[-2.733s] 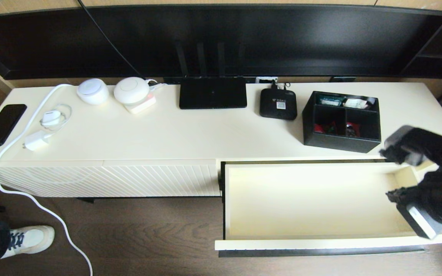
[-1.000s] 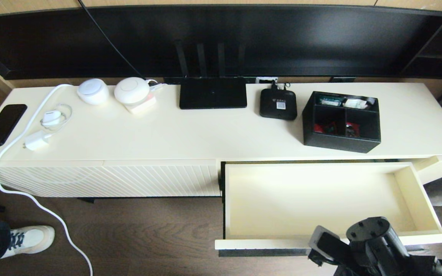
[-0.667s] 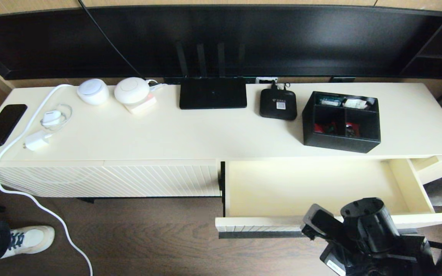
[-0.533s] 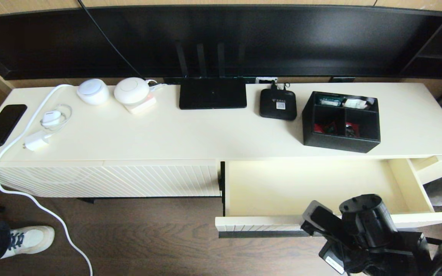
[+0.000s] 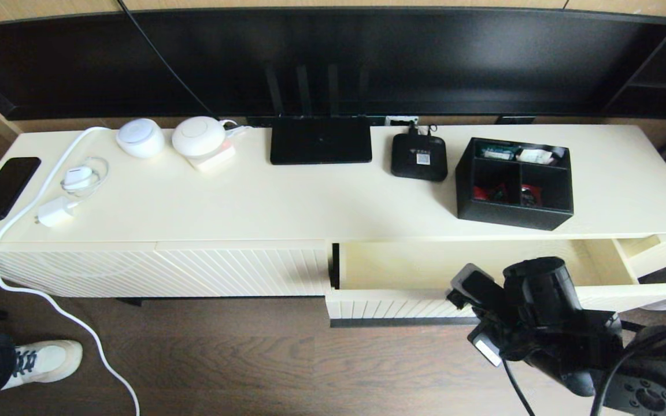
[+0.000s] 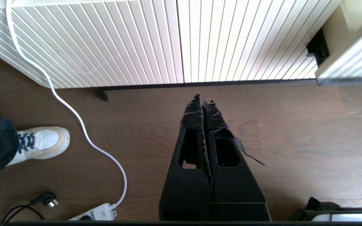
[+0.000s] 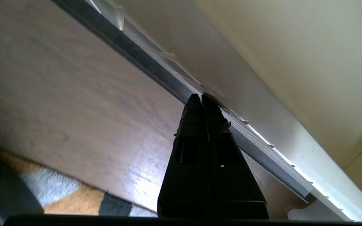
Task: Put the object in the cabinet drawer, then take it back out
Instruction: Close the drawer
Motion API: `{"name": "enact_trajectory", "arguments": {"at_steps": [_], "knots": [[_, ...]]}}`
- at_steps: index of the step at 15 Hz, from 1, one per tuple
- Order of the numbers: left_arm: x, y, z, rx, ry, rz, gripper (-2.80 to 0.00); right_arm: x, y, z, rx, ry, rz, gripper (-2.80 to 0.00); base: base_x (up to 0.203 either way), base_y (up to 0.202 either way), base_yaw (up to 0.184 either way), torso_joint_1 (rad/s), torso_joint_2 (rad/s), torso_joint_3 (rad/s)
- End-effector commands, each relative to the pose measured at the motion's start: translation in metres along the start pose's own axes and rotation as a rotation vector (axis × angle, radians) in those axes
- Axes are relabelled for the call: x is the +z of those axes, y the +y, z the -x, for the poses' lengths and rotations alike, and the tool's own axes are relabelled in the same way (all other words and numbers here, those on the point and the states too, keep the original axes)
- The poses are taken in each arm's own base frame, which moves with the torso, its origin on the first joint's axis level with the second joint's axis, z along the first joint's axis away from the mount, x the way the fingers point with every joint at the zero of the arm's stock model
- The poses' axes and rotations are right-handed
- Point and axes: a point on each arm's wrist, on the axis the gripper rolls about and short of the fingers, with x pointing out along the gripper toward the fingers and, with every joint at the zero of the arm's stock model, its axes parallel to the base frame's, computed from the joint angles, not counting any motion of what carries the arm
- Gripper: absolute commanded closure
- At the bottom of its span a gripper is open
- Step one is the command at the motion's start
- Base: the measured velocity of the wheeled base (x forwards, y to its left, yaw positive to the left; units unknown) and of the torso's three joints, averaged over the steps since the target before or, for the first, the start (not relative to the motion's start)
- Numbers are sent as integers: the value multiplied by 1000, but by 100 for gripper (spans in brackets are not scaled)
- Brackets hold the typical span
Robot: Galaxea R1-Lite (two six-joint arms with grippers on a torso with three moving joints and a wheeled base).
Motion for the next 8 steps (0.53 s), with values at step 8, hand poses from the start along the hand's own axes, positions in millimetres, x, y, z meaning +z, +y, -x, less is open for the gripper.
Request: {"name": "enact_trajectory", "arguments": {"at_steps": [8], "knots": [[0,0,0,0,0,0,0,20,-11,-32,-55,-26,-40,0,0,0,0,0,0,0]]}}
